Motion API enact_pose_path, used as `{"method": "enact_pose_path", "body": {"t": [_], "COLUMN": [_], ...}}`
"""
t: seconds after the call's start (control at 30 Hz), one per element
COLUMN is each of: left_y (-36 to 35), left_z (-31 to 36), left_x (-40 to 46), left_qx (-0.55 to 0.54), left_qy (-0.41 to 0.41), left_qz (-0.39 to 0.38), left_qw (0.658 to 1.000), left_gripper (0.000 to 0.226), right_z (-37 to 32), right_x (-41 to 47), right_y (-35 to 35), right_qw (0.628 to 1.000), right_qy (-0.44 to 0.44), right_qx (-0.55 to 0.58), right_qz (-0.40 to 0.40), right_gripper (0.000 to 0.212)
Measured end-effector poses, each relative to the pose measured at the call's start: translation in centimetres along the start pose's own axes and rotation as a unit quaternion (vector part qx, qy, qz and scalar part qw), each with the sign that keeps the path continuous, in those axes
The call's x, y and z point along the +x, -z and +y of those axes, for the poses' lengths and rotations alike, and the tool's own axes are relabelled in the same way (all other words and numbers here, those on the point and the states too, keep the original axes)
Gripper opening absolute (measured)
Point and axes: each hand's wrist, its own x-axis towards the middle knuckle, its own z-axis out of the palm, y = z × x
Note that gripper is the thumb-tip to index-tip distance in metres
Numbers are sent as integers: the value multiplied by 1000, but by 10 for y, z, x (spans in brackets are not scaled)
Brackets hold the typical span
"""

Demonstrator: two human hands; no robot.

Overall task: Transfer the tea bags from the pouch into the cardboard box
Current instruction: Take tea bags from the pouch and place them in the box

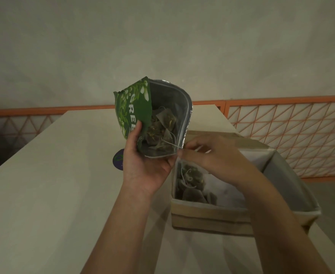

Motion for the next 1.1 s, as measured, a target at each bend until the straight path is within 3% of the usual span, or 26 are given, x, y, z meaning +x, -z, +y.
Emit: {"method": "enact_pose_path", "body": {"t": [0.27,0.43,0.67,0.87,0.97,1.03,1.1], "left_y": [-3,-4,-1,1,1,-1,-1], "left_z": [0,1,1,0,0,-1,-1], "left_x": [-2,-3,-2,-1,0,1,0], "left_qx": [10,-4,-3,-8,-5,2,5], "left_qy": [0,5,-2,2,0,-1,-5], "left_qz": [-9,12,19,-4,-4,-7,-10], "left_qw": [1000,1000,1000,1000,1000,1000,1000], "left_gripper": [59,60,62,59,59,61,61], "right_z": [-2,-14,-11,5,17,21,26], "right_x": [0,-2,-2,-2,-1,-1,1], "right_y": [5,2,12,27,28,24,17], "right_qw": [983,933,927,971,998,995,988], "right_qy": [72,138,113,42,1,-43,-67], "right_qx": [120,236,265,158,-12,-87,-139], "right_qz": [122,232,239,174,57,6,-20], "right_gripper": [7,7,10,12,22,28,19]}}
